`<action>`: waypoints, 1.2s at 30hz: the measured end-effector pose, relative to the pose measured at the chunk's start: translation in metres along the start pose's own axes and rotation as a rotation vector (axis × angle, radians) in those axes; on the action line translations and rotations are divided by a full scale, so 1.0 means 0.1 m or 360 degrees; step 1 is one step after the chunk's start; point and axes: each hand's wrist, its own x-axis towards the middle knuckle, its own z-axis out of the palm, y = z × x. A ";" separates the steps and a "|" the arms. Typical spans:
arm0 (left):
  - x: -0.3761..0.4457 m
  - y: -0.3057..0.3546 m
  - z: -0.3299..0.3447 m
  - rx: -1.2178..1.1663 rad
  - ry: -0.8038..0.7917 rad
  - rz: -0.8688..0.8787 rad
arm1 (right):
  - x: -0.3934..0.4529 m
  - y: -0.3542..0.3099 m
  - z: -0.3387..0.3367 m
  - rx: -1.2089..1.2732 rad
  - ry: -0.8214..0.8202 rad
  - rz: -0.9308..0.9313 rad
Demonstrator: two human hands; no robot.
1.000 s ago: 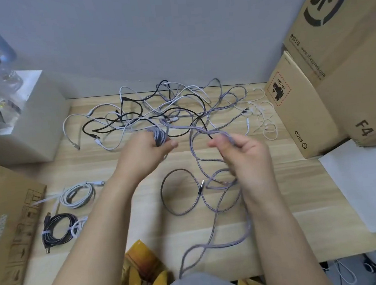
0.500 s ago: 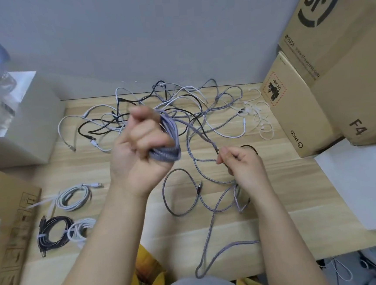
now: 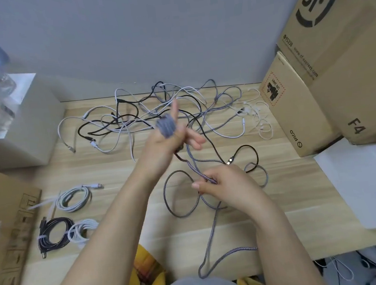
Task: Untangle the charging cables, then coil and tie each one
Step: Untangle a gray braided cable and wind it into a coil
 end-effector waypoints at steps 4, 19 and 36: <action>-0.10 -0.05 0.08 0.1082 -0.0551 -0.0052 | -0.05 -0.05 -0.08 -0.0183 0.0055 -0.0004; -0.13 0.06 -0.17 0.0863 -0.0050 -0.0271 | -0.07 0.09 -0.11 0.0677 0.0664 0.0174; -0.15 -0.13 -0.23 0.0932 0.0140 -0.0435 | -0.03 0.07 -0.05 0.0779 0.0342 -0.0458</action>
